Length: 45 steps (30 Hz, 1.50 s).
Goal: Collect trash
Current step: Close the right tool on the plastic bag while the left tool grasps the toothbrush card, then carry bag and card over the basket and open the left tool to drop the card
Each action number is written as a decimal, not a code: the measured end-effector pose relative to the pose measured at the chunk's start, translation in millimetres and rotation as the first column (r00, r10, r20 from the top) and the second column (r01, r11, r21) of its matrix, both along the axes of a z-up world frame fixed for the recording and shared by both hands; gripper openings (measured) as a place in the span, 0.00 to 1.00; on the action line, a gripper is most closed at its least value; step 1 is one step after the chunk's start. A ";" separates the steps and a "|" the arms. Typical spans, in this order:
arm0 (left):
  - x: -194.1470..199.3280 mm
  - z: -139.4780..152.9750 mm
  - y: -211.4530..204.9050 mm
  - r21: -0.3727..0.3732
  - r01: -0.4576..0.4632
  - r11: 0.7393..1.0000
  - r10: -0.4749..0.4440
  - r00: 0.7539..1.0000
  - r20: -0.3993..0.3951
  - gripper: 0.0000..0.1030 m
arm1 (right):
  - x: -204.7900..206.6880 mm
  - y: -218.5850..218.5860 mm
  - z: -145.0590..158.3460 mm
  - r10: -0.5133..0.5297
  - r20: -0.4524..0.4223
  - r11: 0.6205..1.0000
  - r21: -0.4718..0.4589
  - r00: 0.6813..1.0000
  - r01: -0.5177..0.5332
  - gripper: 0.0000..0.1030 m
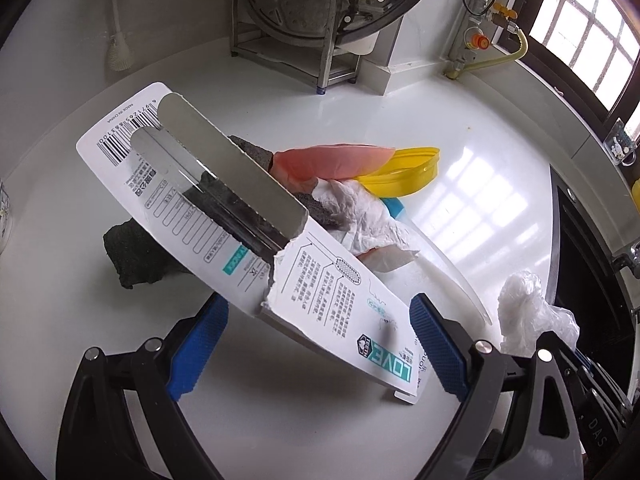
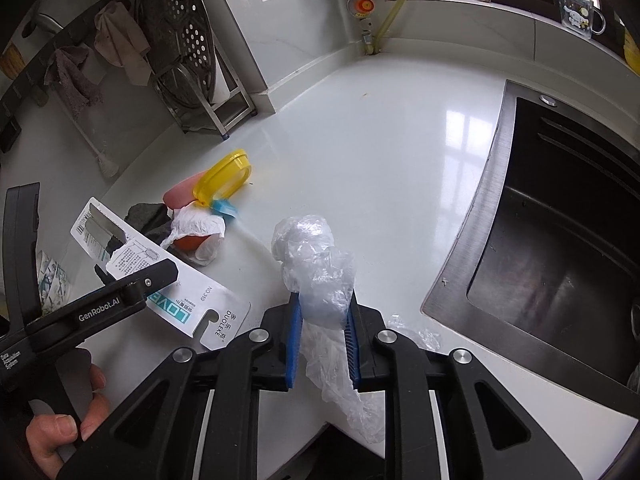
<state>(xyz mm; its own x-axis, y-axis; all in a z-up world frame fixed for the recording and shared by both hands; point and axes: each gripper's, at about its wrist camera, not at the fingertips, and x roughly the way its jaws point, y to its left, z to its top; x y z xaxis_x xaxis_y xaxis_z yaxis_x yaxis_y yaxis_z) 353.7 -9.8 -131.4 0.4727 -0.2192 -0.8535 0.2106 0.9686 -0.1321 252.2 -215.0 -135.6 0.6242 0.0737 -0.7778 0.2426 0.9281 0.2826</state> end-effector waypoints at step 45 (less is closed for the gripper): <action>-66.3 53.9 50.4 -0.005 0.107 0.994 -0.106 0.993 0.053 0.11 | -61.0 31.2 43.3 0.015 0.072 0.997 0.068 0.997 -0.020 0.18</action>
